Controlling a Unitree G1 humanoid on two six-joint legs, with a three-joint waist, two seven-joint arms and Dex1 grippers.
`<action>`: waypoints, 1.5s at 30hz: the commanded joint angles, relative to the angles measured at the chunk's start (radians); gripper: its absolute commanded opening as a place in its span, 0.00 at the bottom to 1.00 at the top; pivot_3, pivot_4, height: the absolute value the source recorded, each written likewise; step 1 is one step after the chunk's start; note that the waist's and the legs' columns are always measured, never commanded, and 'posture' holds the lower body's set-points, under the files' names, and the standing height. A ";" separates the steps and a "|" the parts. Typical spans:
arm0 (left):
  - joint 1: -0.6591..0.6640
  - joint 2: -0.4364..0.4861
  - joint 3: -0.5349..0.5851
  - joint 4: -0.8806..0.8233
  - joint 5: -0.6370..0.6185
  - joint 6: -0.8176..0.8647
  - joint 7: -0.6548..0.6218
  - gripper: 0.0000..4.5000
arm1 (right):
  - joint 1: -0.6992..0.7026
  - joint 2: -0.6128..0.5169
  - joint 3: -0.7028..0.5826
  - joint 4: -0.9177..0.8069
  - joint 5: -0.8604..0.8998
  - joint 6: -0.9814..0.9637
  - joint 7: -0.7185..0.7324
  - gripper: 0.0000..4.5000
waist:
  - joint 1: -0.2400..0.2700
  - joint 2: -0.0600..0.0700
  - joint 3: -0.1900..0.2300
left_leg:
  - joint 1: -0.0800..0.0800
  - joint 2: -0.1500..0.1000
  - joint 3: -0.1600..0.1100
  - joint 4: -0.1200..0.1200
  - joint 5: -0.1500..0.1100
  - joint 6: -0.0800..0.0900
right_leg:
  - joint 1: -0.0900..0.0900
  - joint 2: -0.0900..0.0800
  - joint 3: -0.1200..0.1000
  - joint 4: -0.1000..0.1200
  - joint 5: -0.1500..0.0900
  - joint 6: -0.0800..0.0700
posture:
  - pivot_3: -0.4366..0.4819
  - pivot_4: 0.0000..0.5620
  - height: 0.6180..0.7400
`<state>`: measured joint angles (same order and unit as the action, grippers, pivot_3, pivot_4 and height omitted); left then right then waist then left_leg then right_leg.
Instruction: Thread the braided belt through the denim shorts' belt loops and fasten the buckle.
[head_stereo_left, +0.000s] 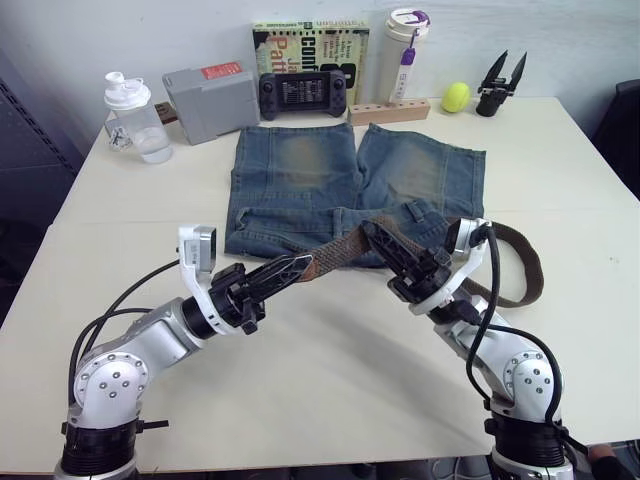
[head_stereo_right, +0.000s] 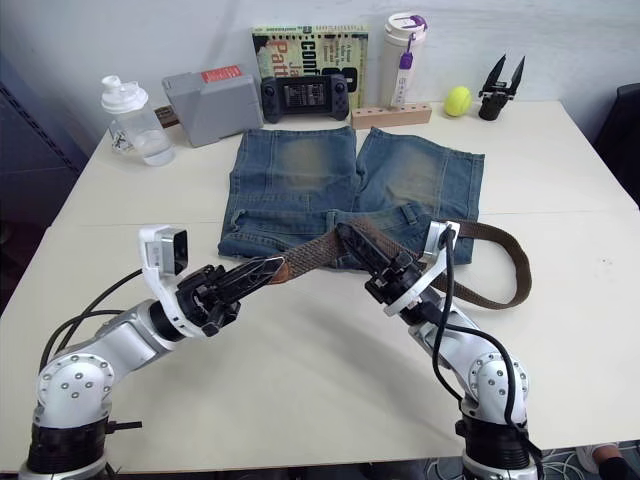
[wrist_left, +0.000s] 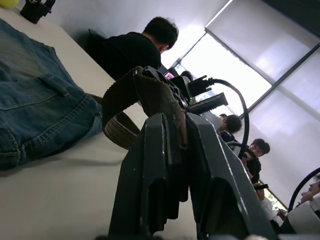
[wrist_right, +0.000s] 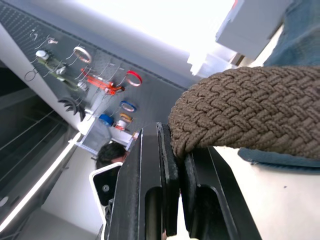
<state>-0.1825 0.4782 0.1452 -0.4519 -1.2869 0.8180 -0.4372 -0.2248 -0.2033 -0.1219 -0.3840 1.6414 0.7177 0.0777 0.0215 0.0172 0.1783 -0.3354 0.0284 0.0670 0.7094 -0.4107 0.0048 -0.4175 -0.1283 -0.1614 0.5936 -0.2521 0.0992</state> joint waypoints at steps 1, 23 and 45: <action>-0.004 0.067 -0.080 0.002 0.231 -0.087 -0.098 0.48 | -0.014 -0.012 -0.040 -0.016 0.035 -0.026 -0.013 0.00 | 0.000 0.000 0.000 | 0.000 0.000 0.000 0.000 0.000 0.000 | 0.000 0.000 0.000 0.000 0.000 0.000 | 0.48 0.27 0.84; -0.667 0.004 -0.469 1.326 1.423 -1.283 -0.330 0.88 | -0.022 -0.231 -0.367 0.167 0.122 -0.076 -0.166 0.00 | 0.005 0.000 0.001 | -0.003 -0.001 0.012 -0.008 0.001 0.001 | -0.010 0.000 0.004 0.000 0.001 0.001 | 0.48 0.27 0.84; -0.070 0.228 -0.222 0.469 1.131 -1.088 -0.454 0.01 | -0.054 -0.316 -0.428 0.156 0.240 -0.057 -0.168 0.00 | -0.046 -0.001 0.001 | -0.003 0.003 0.014 -0.012 0.003 0.004 | -0.015 -0.004 0.005 0.001 0.001 0.001 | 0.48 0.27 0.84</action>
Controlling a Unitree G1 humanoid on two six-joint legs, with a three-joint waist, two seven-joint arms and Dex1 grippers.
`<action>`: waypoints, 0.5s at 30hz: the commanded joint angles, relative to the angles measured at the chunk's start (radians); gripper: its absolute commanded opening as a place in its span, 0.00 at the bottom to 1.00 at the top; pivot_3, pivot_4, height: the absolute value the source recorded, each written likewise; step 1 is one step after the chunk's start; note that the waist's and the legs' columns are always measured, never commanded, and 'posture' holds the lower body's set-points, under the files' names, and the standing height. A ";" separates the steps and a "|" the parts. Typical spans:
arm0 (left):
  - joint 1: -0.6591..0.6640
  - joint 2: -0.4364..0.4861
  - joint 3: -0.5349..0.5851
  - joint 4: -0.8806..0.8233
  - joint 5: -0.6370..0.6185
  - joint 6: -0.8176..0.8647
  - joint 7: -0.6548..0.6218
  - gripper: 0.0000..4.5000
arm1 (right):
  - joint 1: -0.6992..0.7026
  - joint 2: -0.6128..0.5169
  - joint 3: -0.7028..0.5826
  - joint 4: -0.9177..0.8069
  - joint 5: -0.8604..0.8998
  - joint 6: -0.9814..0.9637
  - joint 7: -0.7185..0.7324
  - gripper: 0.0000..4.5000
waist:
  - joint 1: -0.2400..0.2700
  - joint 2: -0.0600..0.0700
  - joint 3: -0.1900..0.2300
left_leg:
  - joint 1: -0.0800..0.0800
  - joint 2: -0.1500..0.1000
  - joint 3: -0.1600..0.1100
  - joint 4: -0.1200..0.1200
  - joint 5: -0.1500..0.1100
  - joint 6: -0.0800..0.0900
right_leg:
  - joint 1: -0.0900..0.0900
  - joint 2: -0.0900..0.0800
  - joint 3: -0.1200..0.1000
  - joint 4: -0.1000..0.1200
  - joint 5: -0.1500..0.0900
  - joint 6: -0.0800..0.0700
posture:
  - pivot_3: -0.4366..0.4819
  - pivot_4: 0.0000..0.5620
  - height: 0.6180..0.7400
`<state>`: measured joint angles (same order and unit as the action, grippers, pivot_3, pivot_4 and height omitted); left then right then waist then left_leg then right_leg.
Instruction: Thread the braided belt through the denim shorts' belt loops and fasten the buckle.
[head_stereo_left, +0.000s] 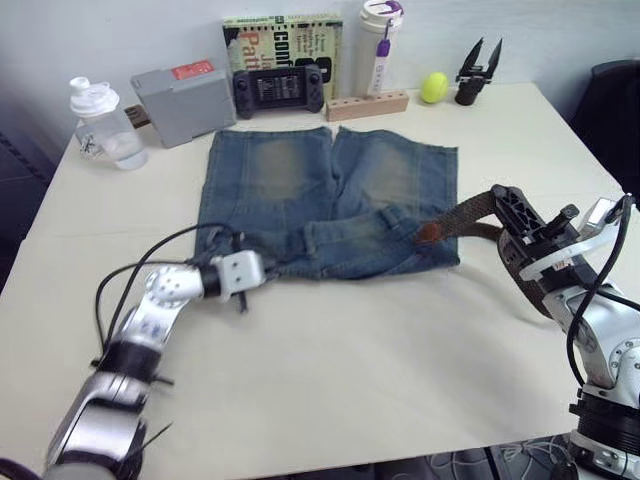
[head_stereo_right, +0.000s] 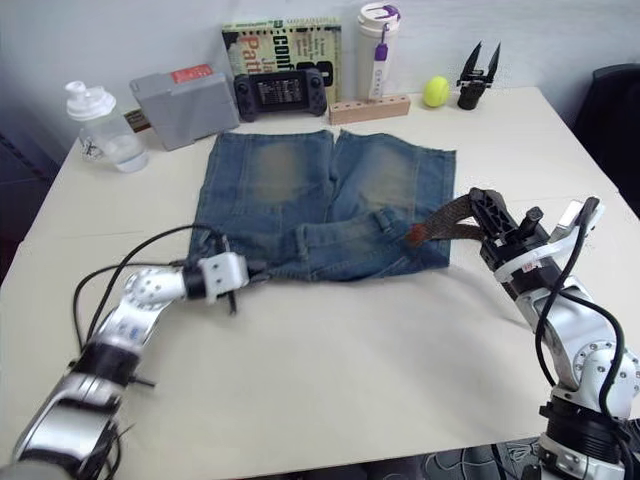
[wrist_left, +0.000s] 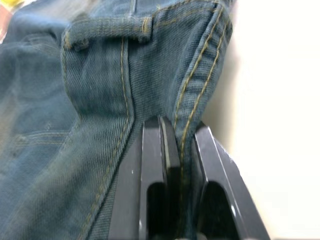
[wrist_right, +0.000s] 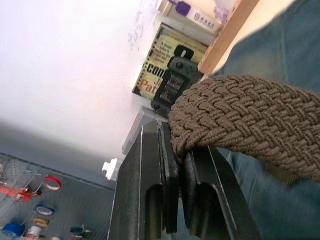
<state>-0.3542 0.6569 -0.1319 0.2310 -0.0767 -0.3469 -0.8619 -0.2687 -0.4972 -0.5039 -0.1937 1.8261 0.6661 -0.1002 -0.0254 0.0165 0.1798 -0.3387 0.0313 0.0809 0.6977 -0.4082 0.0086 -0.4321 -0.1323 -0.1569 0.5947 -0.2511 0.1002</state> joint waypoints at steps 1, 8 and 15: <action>0.180 0.071 0.090 -0.303 -0.116 0.120 -0.024 0.01 | -0.013 -0.029 -0.050 -0.035 0.068 -0.005 0.007 0.00 | 0.001 0.000 0.000 | 0.000 0.000 0.000 0.000 0.000 0.000 | 0.001 -0.001 0.000 0.000 0.000 0.000 | 0.48 0.27 0.84; 0.464 0.108 0.213 -0.553 -0.121 0.295 0.056 0.11 | -0.024 -0.061 -0.034 -0.041 0.143 0.030 -0.035 0.00 | 0.026 0.001 0.001 | 0.001 0.000 -0.002 0.002 -0.001 0.001 | 0.002 -0.003 0.002 0.000 0.000 0.001 | 0.48 0.27 0.84; 0.550 0.109 0.276 -0.651 -0.212 0.396 0.038 0.63 | -0.050 -0.032 -0.042 -0.048 0.146 0.146 -0.062 0.00 | 0.032 0.001 0.001 | 0.001 0.000 -0.001 0.002 -0.001 0.001 | 0.002 -0.002 0.002 0.000 0.000 0.001 | 0.48 0.27 0.84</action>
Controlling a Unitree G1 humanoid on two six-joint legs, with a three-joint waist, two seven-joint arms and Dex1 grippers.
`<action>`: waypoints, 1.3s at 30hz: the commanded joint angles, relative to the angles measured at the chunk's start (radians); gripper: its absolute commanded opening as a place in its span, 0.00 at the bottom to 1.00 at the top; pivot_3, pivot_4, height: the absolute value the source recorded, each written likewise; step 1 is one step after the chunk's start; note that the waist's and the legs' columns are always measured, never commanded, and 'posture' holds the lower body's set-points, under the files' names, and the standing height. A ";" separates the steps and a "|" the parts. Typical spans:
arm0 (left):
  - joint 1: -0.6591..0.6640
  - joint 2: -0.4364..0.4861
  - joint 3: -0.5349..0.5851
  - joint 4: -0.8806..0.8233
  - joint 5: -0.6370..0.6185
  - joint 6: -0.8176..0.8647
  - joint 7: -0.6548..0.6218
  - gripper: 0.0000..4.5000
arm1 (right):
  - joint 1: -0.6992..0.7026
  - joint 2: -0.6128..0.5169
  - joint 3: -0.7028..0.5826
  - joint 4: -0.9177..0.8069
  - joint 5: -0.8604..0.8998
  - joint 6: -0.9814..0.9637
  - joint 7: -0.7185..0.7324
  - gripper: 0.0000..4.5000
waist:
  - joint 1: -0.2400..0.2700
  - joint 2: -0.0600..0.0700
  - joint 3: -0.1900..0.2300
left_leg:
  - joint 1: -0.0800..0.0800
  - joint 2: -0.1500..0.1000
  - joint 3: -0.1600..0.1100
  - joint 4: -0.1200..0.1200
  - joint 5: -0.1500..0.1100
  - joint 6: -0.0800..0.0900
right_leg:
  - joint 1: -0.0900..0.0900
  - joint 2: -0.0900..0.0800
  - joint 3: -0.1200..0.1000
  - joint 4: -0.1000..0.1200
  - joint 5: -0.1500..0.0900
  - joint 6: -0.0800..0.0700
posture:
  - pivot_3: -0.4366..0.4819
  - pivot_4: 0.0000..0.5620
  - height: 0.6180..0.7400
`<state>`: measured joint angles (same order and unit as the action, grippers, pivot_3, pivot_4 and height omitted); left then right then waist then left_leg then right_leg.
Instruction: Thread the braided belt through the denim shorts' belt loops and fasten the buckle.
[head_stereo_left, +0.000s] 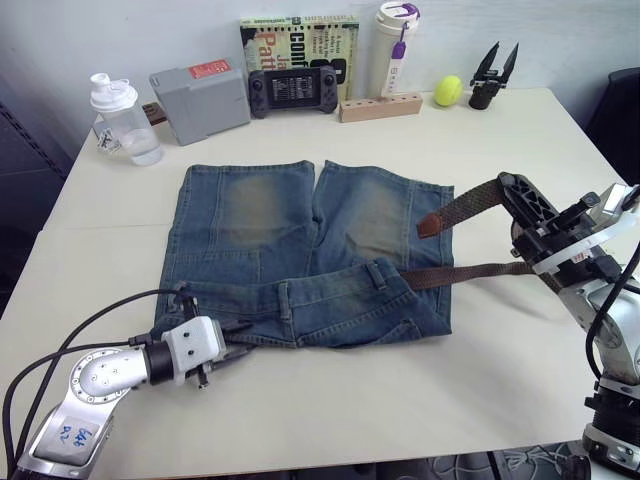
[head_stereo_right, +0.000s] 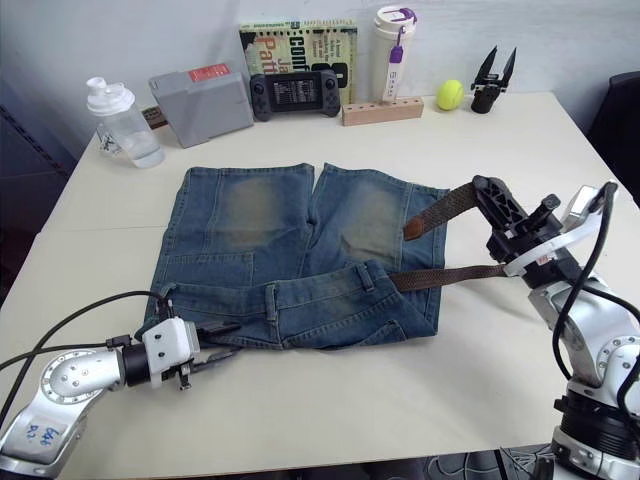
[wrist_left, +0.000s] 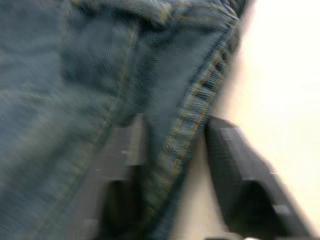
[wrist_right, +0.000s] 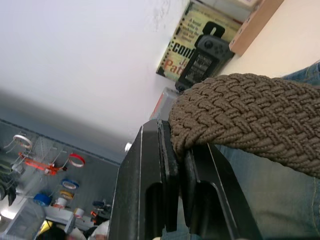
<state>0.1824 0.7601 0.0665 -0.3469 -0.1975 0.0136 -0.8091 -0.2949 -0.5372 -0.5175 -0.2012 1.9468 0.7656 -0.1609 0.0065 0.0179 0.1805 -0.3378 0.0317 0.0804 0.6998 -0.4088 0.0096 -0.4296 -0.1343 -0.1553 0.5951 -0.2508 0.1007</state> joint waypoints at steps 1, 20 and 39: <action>0.013 0.011 0.104 -0.084 -0.119 0.053 -0.021 0.63 | -0.031 0.014 -0.035 -0.041 0.025 0.062 -0.003 0.00 | 0.000 0.000 0.000 | 0.000 0.000 0.000 0.000 0.000 0.000 | 0.000 0.000 0.000 0.000 0.000 0.000 | 0.48 0.27 0.84; -0.264 0.036 0.152 -0.155 -0.519 0.434 -0.060 0.63 | 0.004 -0.046 0.141 0.131 -0.099 0.172 0.025 0.00 | 0.011 0.000 0.000 | 0.000 -0.003 0.001 0.001 0.000 -0.001 | 0.000 0.004 0.000 0.000 0.000 0.000 | 0.48 0.27 0.84; -0.341 -0.024 0.050 -0.119 -0.448 0.382 -0.096 0.63 | -0.052 -0.032 0.177 0.064 -0.391 0.119 0.178 0.00 | 0.016 0.000 0.000 | 0.000 -0.003 0.001 0.002 0.000 -0.002 | 0.000 0.004 0.000 0.000 0.000 0.000 | 0.48 0.27 0.84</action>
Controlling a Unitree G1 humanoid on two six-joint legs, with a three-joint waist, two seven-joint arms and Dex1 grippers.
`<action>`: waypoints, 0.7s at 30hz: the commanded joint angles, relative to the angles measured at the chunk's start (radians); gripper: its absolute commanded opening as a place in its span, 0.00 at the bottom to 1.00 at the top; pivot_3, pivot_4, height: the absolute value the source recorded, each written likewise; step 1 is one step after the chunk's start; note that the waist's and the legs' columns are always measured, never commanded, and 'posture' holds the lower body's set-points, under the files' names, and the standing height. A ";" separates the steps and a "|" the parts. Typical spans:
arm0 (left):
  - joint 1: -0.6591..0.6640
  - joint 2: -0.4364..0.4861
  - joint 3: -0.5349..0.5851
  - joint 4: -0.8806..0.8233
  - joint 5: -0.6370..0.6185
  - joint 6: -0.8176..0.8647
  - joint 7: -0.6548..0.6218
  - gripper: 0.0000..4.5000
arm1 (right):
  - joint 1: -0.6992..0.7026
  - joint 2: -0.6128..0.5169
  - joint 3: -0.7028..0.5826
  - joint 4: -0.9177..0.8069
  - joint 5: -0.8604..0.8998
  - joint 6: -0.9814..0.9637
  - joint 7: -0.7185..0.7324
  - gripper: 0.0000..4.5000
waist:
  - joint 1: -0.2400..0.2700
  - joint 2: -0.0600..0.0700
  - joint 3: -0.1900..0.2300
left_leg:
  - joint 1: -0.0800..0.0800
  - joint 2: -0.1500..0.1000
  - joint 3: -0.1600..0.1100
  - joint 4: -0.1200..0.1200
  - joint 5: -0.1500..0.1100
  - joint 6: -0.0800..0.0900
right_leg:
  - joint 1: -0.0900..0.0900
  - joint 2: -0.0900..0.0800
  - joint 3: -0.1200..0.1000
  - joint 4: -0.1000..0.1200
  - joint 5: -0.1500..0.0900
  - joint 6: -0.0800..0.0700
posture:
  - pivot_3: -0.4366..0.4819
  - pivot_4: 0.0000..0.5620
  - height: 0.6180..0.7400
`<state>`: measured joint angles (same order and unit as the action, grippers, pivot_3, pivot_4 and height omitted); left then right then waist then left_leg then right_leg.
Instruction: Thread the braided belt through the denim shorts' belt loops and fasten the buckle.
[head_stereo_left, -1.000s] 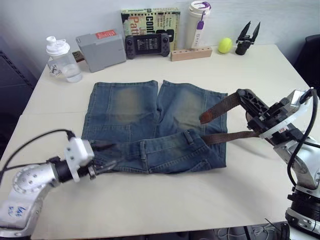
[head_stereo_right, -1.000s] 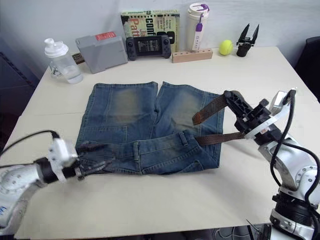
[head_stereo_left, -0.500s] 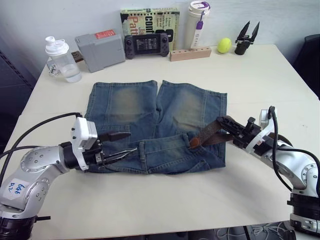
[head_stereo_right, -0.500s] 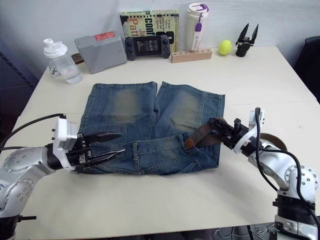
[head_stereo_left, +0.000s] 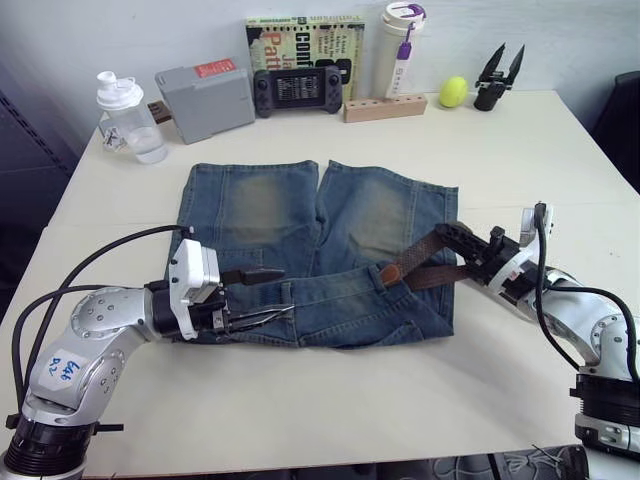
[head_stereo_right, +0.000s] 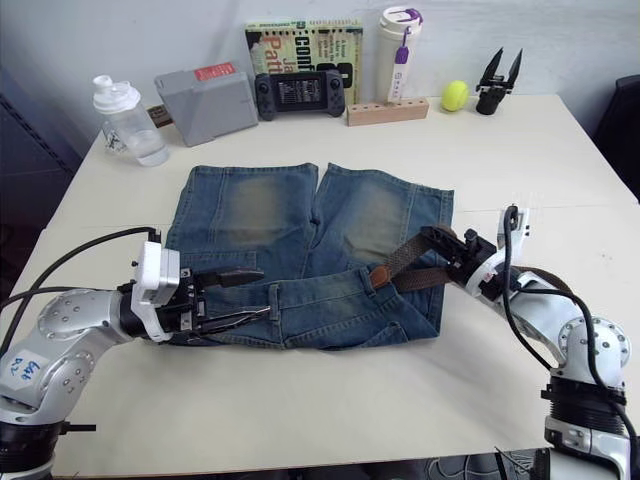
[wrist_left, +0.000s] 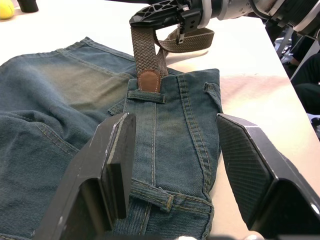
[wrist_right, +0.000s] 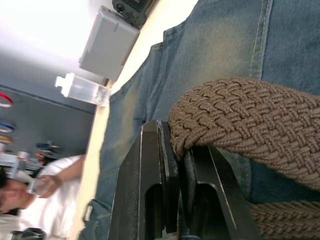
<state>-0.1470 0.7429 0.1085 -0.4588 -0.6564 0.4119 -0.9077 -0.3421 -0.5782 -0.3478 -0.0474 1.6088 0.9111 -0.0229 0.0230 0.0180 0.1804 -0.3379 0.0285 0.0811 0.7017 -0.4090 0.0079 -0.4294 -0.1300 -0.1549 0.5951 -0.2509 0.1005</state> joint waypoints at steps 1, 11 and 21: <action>-0.015 -0.008 0.008 -0.004 0.013 -0.017 0.001 0.63 | 0.000 0.016 0.020 -0.113 -0.086 -0.033 0.049 0.00 | 0.000 0.000 0.000 | 0.000 0.000 0.000 0.000 0.000 0.000 | 0.000 0.000 0.000 0.000 0.000 0.000 | 0.48 0.27 0.84; -0.106 -0.036 -0.081 0.089 0.125 -0.105 -0.061 0.63 | 0.094 0.092 0.129 -0.235 -0.348 -0.087 0.126 0.00 | 0.000 0.000 0.000 | 0.000 0.000 0.000 0.000 0.000 0.000 | 0.000 0.000 0.000 0.000 0.000 0.000 | 0.48 0.27 0.84; -0.287 -0.129 -0.314 0.294 0.364 -0.339 -0.177 0.63 | 0.139 0.142 0.175 -0.242 -0.386 -0.017 0.106 0.00 | 0.000 0.000 0.000 | 0.000 -0.001 0.000 0.000 0.000 0.000 | 0.000 0.001 0.000 0.000 0.000 0.000 | 0.48 0.27 0.84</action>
<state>-0.4179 0.6228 -0.1861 -0.1737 -0.3224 0.1200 -1.0671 -0.2081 -0.4403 -0.1701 -0.2576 1.2210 0.8795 0.0757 0.0230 0.0179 0.1804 -0.3377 0.0277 0.0811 0.7018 -0.4088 0.0077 -0.4289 -0.1293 -0.1554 0.5951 -0.2509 0.1005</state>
